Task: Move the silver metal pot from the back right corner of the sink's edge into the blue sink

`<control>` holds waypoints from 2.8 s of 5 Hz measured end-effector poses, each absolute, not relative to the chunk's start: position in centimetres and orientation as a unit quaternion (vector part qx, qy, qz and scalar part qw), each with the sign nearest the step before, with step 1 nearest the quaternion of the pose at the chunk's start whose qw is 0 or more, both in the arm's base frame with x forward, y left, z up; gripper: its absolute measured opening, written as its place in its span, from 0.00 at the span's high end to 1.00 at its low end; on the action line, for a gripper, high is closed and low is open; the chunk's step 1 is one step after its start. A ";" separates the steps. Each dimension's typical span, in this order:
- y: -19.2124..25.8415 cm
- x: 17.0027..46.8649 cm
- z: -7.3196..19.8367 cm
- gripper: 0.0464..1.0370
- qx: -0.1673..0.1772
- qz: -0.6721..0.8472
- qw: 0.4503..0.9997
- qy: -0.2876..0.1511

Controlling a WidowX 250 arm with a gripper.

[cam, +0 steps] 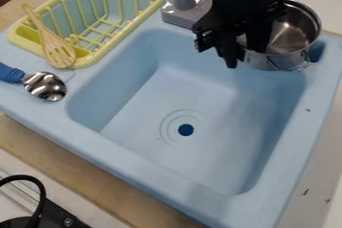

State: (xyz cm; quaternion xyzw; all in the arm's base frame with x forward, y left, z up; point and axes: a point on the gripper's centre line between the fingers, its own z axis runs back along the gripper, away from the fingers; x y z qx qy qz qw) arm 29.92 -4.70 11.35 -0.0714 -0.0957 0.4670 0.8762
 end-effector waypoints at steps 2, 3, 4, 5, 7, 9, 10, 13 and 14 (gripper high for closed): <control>-4.3 28.9 11.7 0.98 -0.068 0.462 0.876 -0.116; -4.3 27.5 12.6 0.99 -0.065 0.466 0.874 -0.119; -4.1 25.2 13.4 0.99 -0.058 0.479 0.867 -0.124; -3.3 22.9 13.9 0.99 -0.049 0.499 0.856 -0.127; -1.8 19.4 11.0 0.99 -0.021 0.525 0.847 -0.084; 1.1 18.0 8.0 0.99 -0.005 0.573 0.817 -0.060; 2.6 17.8 7.3 0.99 0.006 0.586 0.809 -0.050; 1.9 18.3 7.6 0.56 -0.024 0.557 0.830 -0.031; 1.6 18.9 8.6 0.26 -0.024 0.563 0.826 -0.027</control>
